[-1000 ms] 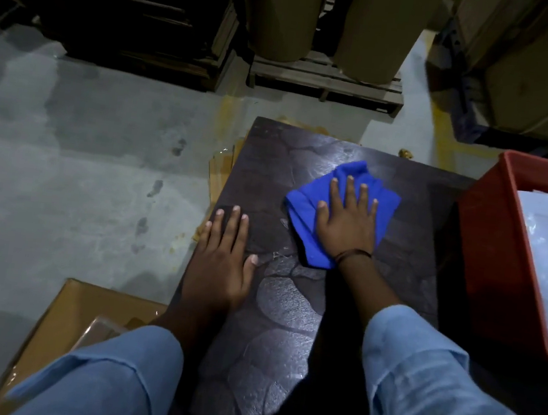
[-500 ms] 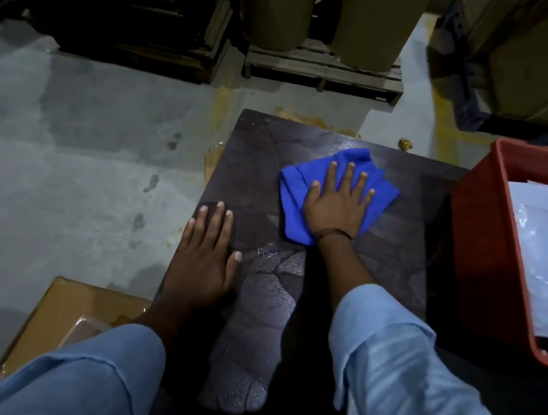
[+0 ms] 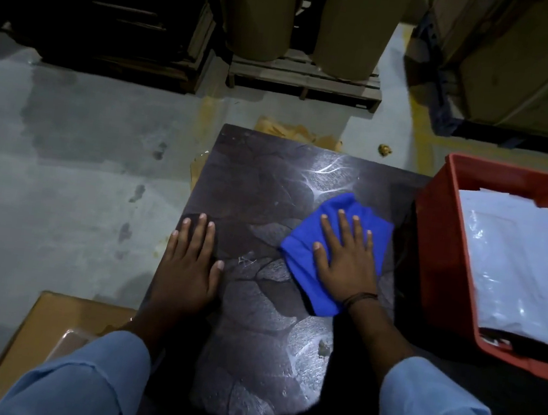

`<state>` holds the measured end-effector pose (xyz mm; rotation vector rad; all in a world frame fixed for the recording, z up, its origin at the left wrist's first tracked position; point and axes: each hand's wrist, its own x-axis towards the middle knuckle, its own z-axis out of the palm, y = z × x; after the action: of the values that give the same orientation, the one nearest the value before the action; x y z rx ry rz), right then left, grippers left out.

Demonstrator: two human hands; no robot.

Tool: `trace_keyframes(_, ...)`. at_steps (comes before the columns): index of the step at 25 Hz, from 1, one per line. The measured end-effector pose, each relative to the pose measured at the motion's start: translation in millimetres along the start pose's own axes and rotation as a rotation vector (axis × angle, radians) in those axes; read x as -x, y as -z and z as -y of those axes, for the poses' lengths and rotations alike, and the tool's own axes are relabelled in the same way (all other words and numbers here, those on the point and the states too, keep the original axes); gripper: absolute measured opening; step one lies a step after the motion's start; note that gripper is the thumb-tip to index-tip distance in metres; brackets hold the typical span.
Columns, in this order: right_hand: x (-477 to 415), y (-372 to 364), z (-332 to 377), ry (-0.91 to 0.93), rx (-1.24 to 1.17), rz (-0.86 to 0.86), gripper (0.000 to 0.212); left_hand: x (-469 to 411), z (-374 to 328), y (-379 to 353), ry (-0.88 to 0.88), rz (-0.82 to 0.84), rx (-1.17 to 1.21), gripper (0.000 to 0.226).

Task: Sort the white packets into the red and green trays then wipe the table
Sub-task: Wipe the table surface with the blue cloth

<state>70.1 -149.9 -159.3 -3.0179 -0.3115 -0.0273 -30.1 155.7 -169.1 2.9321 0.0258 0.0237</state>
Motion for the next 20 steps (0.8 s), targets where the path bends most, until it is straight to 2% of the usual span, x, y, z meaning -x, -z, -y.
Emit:
trace_keyframes(2, -21, 2, -25, -0.135, 0.004, 0.000, 0.062, -14, -7, -1, 0.014, 0.022, -0.025, 0.075)
trace_keyframes(4, -50, 2, -41, -0.228, 0.028, 0.004, 0.063, -44, -30, -4, -0.050, 0.050, -0.001, 0.077)
trace_keyframes(8, -125, -2, -33, -0.393, -0.056, 0.025, 0.065, -94, -82, -18, -0.157, 0.073, 0.014, 0.081)
trace_keyframes(10, -144, -9, -2, -0.315, -0.067, 0.002, 0.065, -99, -84, -28, -0.150, 0.008, 0.009, 0.080)
trace_keyframes(13, -124, -20, 44, 0.094, -0.010, 0.029, 0.064, -95, -77, -35, -0.203, -0.104, 0.046, 0.073)
trace_keyframes(14, -114, -18, 41, 0.155, -0.009, 0.035, 0.063, -97, -76, -36, -0.220, -0.129, 0.058, 0.071)
trace_keyframes(15, -103, -15, 29, 0.140, -0.017, 0.022, 0.062, -97, -78, -36, -0.225, -0.132, 0.064, 0.071)
trace_keyframes(18, -58, -9, -18, -0.128, 0.009, -0.077, 0.061, -95, -82, -31, -0.189, -0.110, 0.058, 0.076)
trace_keyframes(20, -32, -4, -36, -0.198, 0.032, -0.088, 0.060, -97, -83, -28, -0.184, -0.097, 0.049, 0.078)
